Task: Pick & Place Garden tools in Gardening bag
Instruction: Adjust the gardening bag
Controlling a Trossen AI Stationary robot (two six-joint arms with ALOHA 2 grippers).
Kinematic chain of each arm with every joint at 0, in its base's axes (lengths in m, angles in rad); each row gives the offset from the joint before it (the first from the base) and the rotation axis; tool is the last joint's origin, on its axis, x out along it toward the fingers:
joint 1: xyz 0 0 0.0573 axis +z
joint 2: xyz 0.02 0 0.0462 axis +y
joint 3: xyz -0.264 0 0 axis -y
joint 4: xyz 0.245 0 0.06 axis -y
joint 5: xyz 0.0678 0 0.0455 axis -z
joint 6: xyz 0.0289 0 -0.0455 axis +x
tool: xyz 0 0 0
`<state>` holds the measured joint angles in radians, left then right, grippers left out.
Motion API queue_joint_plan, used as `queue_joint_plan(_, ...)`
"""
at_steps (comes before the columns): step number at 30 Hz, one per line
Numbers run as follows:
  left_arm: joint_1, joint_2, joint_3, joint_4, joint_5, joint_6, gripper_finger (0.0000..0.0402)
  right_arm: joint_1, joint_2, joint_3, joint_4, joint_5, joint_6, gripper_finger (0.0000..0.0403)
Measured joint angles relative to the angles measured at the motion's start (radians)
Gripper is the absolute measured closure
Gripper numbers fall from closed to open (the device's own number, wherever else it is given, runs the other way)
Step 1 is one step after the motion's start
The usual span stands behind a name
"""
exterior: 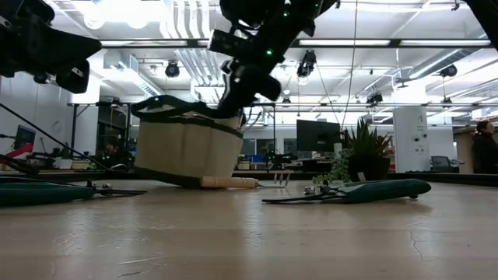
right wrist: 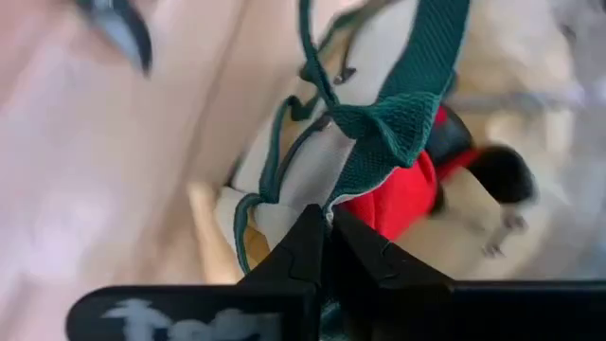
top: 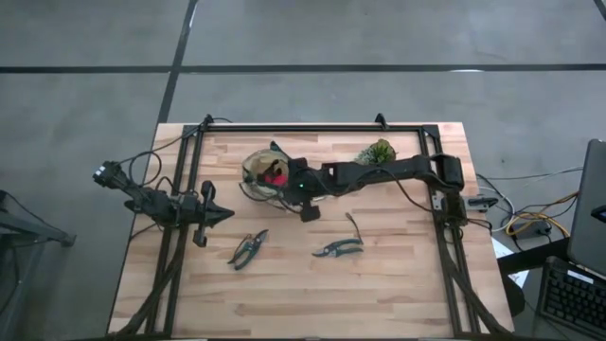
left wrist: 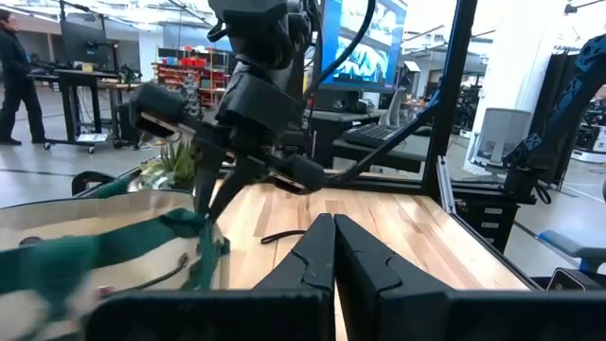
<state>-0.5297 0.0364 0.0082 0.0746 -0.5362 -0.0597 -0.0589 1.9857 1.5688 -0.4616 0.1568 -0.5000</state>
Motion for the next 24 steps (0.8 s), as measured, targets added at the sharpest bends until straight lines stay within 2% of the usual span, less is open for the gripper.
queue_joint_plan(4, 0.000, 0.000, 0.000, 0.000, 0.000, 0.000, 0.0396, -0.007, -0.014, 0.011, -0.077, 0.088, -0.117, 0.0394)
queue_joint_plan(11, 0.000, 0.000, 0.000, 0.000, 0.000, 0.000, 0.0396, -0.023, -0.031, 0.034, -0.138, 0.163, -0.311, 0.0394)
queue_joint_plan(18, 0.000, 0.000, 0.000, 0.000, 0.000, 0.000, 0.0396, -0.064, -0.031, 0.031, -0.193, 0.198, -0.401, 0.0394)
queue_joint_plan(24, 0.000, 0.000, 0.000, 0.000, 0.000, 0.000, 0.0396, -0.092, -0.032, 0.031, -0.245, 0.270, -0.420, 0.0394)
